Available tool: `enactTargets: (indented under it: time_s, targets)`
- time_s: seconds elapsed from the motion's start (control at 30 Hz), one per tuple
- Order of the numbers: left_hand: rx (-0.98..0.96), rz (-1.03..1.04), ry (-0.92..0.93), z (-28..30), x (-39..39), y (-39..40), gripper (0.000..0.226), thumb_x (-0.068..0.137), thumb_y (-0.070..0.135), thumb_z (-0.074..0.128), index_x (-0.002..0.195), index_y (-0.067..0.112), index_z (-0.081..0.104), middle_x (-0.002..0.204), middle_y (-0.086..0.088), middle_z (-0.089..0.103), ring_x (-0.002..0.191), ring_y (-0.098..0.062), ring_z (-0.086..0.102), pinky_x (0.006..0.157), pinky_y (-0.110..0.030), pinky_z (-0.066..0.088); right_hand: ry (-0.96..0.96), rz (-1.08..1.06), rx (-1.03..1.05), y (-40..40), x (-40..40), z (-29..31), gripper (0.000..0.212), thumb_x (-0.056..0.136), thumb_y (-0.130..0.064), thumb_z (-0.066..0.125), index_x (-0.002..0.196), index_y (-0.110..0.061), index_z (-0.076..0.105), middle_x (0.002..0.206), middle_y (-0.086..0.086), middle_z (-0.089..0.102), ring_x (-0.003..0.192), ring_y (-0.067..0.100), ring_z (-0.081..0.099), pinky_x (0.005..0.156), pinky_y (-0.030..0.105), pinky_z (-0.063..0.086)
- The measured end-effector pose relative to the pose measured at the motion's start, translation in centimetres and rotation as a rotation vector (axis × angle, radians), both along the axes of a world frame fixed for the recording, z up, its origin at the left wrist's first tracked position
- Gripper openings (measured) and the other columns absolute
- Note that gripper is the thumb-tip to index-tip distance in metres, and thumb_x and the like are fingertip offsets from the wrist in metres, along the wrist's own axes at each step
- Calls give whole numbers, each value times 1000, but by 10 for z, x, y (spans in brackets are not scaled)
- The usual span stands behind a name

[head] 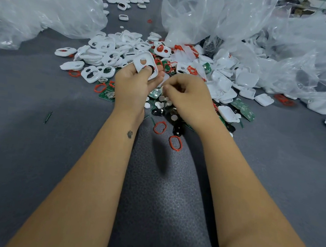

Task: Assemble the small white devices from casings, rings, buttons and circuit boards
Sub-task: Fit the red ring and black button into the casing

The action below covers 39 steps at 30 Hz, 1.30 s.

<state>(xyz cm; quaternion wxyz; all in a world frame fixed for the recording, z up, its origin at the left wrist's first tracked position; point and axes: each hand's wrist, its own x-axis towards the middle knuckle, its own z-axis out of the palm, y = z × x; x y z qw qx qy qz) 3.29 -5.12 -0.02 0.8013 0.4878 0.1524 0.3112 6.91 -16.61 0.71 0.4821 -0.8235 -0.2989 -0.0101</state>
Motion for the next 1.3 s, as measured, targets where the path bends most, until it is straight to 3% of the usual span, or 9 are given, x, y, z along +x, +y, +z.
enactTargets:
  time_s: [0.07,0.17,0.3,0.43,0.67,0.83,0.97,1.1,1.3]
  targets:
    - [32,-7,10,0,0,-1,21,94,-8,46,92,-1,66,89,-14,69,78,-17,71,73,-23,56,135,-29,181,-3,2,2,16,87,-5,59,79,-13,71,73,5,71,66,16,63,70,31,53]
    - [100,-28,30,-1,-1,-4,19,93,-9,48,98,-3,66,90,-13,69,75,-12,71,72,-22,56,298,-12,415,-7,5,4,17,89,1,60,84,-11,70,68,3,69,60,9,62,63,22,52]
    - [190,-107,59,-2,-3,-6,22,93,-7,49,99,4,68,91,-10,71,80,-16,72,71,-21,55,387,40,556,-9,7,4,18,88,8,58,98,-1,69,71,3,70,59,6,61,59,16,48]
    - [245,-163,73,-2,-5,-8,25,93,-6,49,102,6,69,97,-12,72,88,-21,71,72,-21,55,382,40,565,-9,6,5,17,87,8,59,98,0,69,74,6,69,60,9,61,59,17,48]
    - [322,-191,128,1,-6,-13,27,92,-6,49,99,9,70,108,-26,66,69,-15,65,63,-19,54,353,1,576,-11,6,8,16,87,6,60,89,-7,70,69,4,69,61,10,62,63,19,50]
    - [365,-219,134,1,-6,-14,29,93,-5,49,94,15,69,92,-11,71,64,-12,65,62,-19,54,263,-66,594,-11,7,9,15,85,3,63,79,-11,65,70,0,70,60,7,62,56,16,46]
    - [329,-249,92,0,-6,-15,28,93,-6,52,89,15,70,77,4,74,74,-11,70,67,-19,55,189,-126,522,-11,9,7,16,83,-2,69,75,-16,71,79,-1,68,72,4,59,68,18,46]
    - [353,-284,59,-2,-6,-17,24,93,-3,54,89,13,71,73,7,73,77,-11,71,71,-21,57,106,-130,455,-12,11,3,14,82,-5,72,77,-18,72,96,7,68,84,9,60,76,18,46]
    - [343,-289,32,-3,-5,-19,24,92,-4,54,88,13,70,67,7,71,71,-9,70,70,-20,57,76,-161,414,-11,14,0,15,81,-10,74,75,-24,73,91,4,69,80,6,60,74,18,46]
